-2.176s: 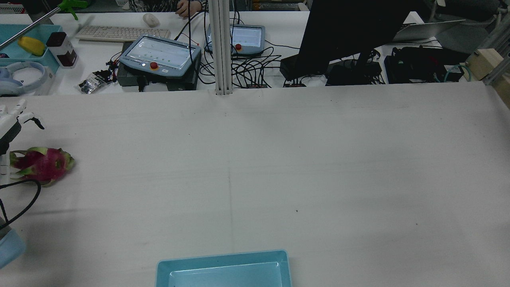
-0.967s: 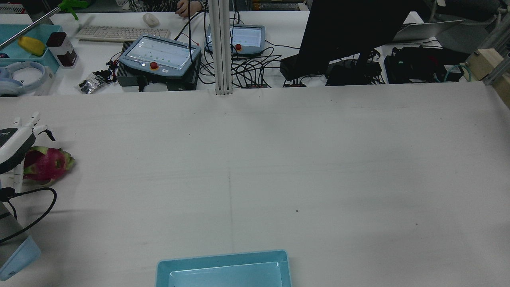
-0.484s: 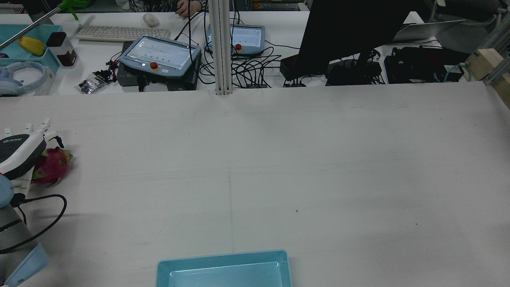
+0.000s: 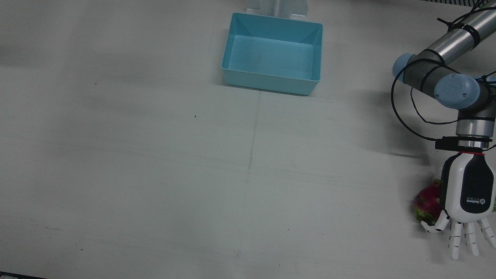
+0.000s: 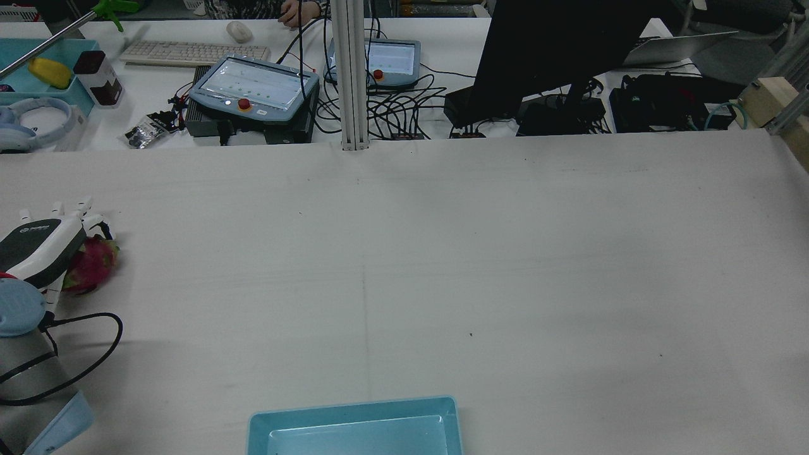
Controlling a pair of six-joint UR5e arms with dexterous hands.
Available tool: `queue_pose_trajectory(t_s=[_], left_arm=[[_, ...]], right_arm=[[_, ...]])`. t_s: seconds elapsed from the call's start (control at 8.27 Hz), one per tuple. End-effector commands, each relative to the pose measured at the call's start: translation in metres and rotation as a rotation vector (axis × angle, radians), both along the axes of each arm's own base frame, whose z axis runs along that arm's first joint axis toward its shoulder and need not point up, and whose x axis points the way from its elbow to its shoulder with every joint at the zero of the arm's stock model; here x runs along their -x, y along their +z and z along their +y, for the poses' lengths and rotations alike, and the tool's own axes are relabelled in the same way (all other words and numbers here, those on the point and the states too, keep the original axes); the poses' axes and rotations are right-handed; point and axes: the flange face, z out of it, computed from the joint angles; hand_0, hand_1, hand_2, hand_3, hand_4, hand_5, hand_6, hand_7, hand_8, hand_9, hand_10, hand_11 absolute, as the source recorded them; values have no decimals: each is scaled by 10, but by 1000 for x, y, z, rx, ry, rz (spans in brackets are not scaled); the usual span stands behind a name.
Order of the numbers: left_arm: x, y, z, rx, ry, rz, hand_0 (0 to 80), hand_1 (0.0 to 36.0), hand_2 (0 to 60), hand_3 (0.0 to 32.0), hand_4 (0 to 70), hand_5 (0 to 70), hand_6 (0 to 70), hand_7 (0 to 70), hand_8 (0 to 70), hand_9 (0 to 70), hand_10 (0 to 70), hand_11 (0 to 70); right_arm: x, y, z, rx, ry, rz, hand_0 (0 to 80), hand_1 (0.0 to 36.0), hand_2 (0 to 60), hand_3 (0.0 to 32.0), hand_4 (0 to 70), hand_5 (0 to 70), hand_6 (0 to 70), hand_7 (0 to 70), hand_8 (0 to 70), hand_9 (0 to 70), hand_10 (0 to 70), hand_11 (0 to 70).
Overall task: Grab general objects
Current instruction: 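Close the left hand's fingers around the dragon fruit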
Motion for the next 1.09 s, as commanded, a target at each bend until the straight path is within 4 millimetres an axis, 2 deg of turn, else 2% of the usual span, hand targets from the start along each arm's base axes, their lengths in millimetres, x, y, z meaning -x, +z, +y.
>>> queue_pose_trajectory(t_s=[0.0,0.12,0.24,0.36,0.48,0.6,0.73,0.85,0.97], left_arm=[[3,2,2,12,-36,-14,800,316,0,320,0,574,0,75,74,1,0,0],[-7,1,9,22,-22,-30,800,317,0,320,0,627,0,112,86,8,0,0],[-17,1,17,24,-13,-44,800,317,0,316,0,700,0,203,118,26,19,62],[-17,1,18,22,-20,-48,800,303,13,78,76,700,76,319,155,82,70,132],[-18,1,18,24,-18,-51,800,346,240,0,465,700,417,578,223,321,220,350],[-17,0,19,27,-18,-54,800,303,268,0,621,700,601,700,377,503,320,478],[-16,-2,19,29,-20,-55,800,285,277,0,677,700,683,700,449,599,372,542],[-17,-8,17,30,-22,-54,800,272,293,0,700,700,700,700,508,681,412,593],[-16,-9,17,37,-29,-29,800,257,311,0,700,700,700,700,587,700,470,675]], right_arm=[[0,0,0,-1,-1,0,0,0,0,0,0,0,0,0,0,0,0,0],[0,0,0,-1,-1,0,0,0,0,0,0,0,0,0,0,0,0,0],[0,0,0,-1,-1,0,0,0,0,0,0,0,0,0,0,0,0,0],[0,0,0,-1,-1,0,0,0,0,0,0,0,0,0,0,0,0,0],[0,0,0,-1,-1,0,0,0,0,0,0,0,0,0,0,0,0,0],[0,0,0,-1,1,0,0,0,0,0,0,0,0,0,0,0,0,0],[0,0,0,-1,-1,0,0,0,0,0,0,0,0,0,0,0,0,0],[0,0,0,-1,-1,0,0,0,0,0,0,0,0,0,0,0,0,0],[0,0,0,-1,-1,0,0,0,0,0,0,0,0,0,0,0,0,0]])
